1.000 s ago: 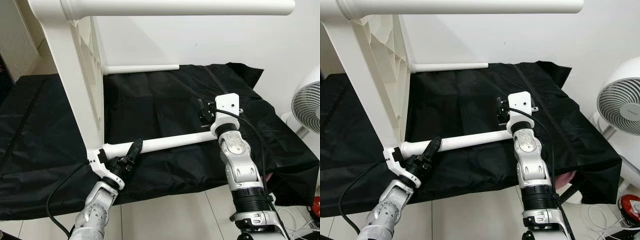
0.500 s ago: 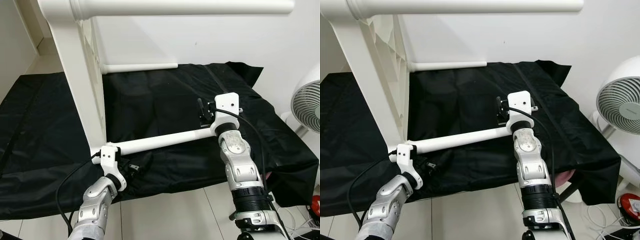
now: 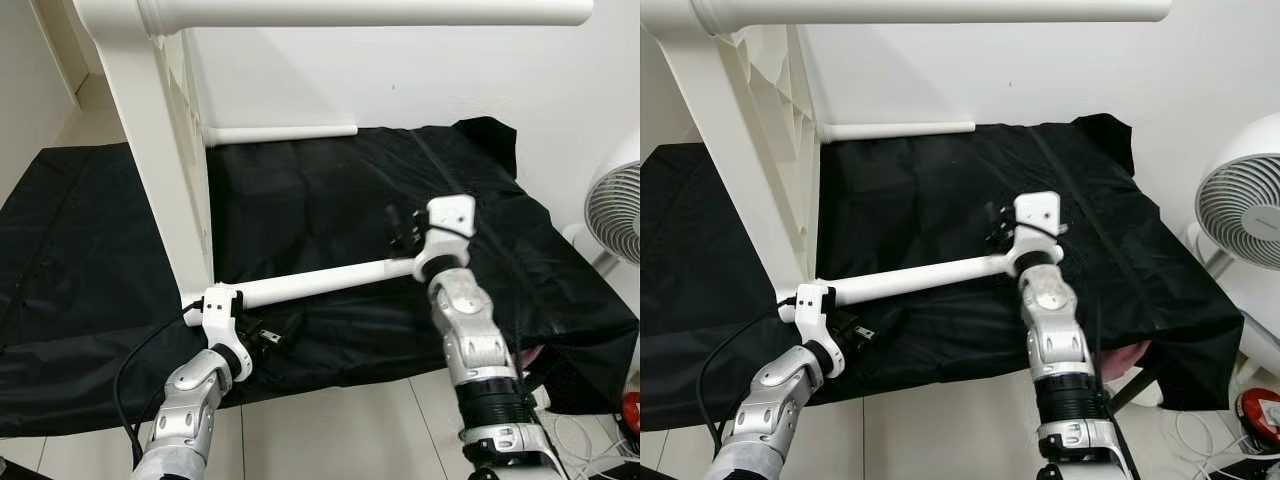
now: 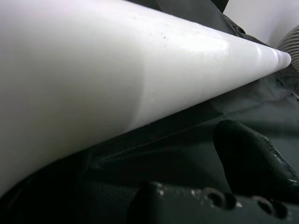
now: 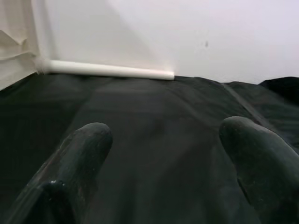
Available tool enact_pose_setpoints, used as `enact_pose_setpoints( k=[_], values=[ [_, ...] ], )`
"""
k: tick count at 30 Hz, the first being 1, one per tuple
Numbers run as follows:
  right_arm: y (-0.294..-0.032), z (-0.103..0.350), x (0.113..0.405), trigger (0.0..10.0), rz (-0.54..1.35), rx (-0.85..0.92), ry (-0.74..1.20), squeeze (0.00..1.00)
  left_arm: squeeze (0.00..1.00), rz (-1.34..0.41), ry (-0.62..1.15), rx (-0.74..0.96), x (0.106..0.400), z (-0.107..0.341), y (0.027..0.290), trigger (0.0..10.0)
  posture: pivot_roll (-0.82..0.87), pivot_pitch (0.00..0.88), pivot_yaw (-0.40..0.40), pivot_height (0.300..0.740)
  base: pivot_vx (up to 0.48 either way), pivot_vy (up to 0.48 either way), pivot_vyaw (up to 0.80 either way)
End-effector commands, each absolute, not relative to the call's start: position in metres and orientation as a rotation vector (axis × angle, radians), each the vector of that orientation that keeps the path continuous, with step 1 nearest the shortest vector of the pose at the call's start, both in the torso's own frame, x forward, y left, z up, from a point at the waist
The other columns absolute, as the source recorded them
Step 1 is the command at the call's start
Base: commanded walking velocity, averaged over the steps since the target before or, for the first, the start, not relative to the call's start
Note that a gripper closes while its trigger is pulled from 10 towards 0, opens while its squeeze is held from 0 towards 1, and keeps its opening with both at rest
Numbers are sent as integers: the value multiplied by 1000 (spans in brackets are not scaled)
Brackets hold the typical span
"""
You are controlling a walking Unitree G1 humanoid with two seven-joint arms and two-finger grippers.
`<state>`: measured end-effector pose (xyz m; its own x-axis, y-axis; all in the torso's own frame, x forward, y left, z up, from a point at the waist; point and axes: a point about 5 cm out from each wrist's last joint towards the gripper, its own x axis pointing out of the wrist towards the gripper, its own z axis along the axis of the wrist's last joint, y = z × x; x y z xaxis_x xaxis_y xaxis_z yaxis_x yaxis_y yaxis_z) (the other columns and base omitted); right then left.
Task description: Building children table
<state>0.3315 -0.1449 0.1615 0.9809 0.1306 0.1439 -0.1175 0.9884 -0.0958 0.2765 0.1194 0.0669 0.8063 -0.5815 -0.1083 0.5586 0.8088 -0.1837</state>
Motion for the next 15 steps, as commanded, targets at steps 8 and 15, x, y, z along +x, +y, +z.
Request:
enact_pose_setpoints(
  k=[8,15],
  values=[
    [-145,160,334,10000,131,-75,-151,0,0,-980,-379,228,256,223,78,10000,84,0,0,740,0,0,0],
    [-143,159,337,10000,142,-81,-144,0,0,-1013,-410,282,244,222,74,10000,86,0,0,740,0,0,0]
  ],
)
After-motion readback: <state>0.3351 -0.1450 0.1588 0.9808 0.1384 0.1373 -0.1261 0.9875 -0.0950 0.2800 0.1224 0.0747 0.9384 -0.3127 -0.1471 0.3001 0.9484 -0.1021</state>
